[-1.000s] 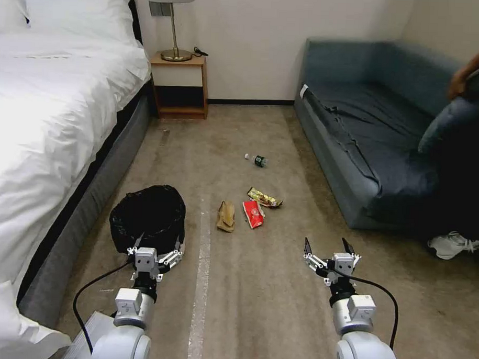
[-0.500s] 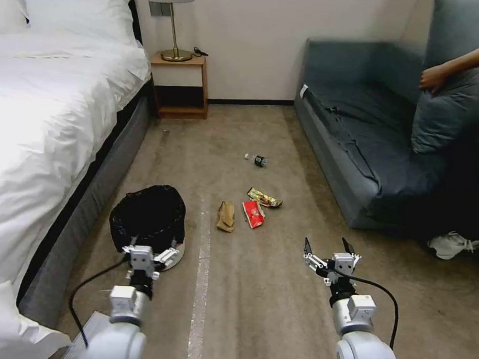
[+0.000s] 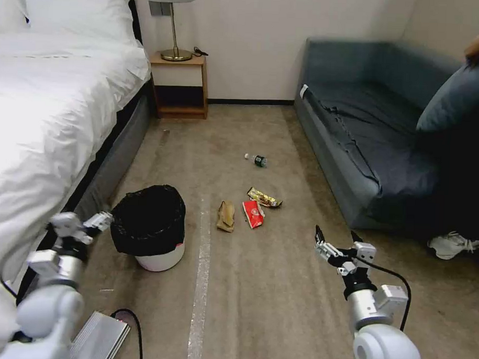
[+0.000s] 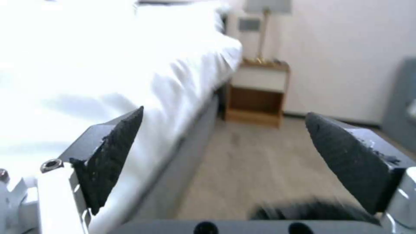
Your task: Pick up the trash bin, then pick up the garbage on the floor and place it into the trash bin.
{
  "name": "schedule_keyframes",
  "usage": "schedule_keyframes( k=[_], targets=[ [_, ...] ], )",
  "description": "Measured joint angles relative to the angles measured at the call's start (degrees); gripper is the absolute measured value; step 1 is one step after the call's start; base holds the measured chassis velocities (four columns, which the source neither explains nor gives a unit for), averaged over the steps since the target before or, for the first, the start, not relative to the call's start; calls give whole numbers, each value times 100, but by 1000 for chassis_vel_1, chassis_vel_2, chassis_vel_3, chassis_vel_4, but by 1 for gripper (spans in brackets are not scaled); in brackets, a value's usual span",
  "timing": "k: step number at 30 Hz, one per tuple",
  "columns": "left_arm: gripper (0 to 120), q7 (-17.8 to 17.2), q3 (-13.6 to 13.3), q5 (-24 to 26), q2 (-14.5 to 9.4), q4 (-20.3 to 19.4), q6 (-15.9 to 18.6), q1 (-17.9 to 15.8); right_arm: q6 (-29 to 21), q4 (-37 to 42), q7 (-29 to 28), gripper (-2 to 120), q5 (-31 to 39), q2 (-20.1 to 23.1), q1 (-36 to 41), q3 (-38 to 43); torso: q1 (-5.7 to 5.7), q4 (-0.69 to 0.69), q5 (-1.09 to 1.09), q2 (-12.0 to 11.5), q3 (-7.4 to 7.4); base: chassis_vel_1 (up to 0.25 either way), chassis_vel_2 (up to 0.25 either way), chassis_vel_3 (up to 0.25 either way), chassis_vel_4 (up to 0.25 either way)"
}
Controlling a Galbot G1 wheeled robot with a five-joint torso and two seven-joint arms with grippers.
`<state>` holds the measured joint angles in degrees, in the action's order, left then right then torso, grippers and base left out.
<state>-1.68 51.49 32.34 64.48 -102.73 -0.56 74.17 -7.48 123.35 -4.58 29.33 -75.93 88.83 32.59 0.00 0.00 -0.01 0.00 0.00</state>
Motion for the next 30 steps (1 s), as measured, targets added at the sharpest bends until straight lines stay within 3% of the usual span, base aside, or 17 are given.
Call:
schedule_keyframes(
  k=[2, 4, 5, 7, 11, 13, 14, 16, 17, 19, 22, 30],
  targets=[
    [100, -6, 98, 159, -106, 59, -4, -69, -45, 51, -27, 100, 175, 57, 0, 8, 0, 0, -1, 0, 0, 0, 0, 0, 0],
    [100, -33, 310, 516, -378, 170, -22, -224, -91, 103, -56, 100, 348, 114, 2, 16, 0, 1, -1, 0, 0, 0, 0, 0, 0],
    [100, 20, 213, 592, -571, -4, -39, -188, -97, 108, -60, 100, 368, 123, 1, 18, 0, 3, 2, 0, 0, 0, 0, 0, 0],
    [100, 74, 79, 611, -647, -176, -30, -152, -98, 110, -60, 100, 372, 123, 1, 18, 0, 0, 6, 0, 0, 0, 0, 0, 0],
    [100, 75, -183, 596, -662, -357, 105, -159, -112, 112, -59, 100, 409, 179, -4, 19, 0, -1, -4, 0, 0, 0, 0, 0, 0],
    [100, 2, -440, 498, -632, -505, 243, -245, -169, 102, 81, 100, 547, 668, -129, 36, 0, -1, 1, 0, 0, 0, 0, 0, 0],
    [100, 2, -440, 498, -632, -505, 243, -245, -169, 102, 81, 100, 547, 668, -129, 36, 0, -1, 1, 0, 0, 0, 0, 0, 0],
    [100, -53, -524, 403, -597, -551, 319, -264, -234, 62, 254, 100, 682, 1208, -267, 59, 0, -1, 3, 0, 0, 0, 0, 0, 0],
    [100, -53, -524, 403, -597, -551, 319, -264, -234, 62, 254, 100, 682, 1208, -267, 59, 0, -1, 3, 0, 0, 0, 0, 0, 0],
    [100, -68, -499, 318, -585, -537, 330, -186, -290, 37, 423, 100, 872, 1727, -368, 143, 0, 0, 2, 0, 0, 0, 0, 0, 0],
    [100, -67, -401, 280, -591, -479, 336, -87, -300, 55, 456, 100, 1017, 1911, -389, 277, 0, 0, 0, 0, 0, 0, 0, 0, 0],
    [99, -147, -288, 213, -671, -184, 565, -56, -339, 89, 452, 100, 1108, 1977, -443, 311, 0, 1, 1, 0, 0, 0, 0, 0, 0]
  ],
)
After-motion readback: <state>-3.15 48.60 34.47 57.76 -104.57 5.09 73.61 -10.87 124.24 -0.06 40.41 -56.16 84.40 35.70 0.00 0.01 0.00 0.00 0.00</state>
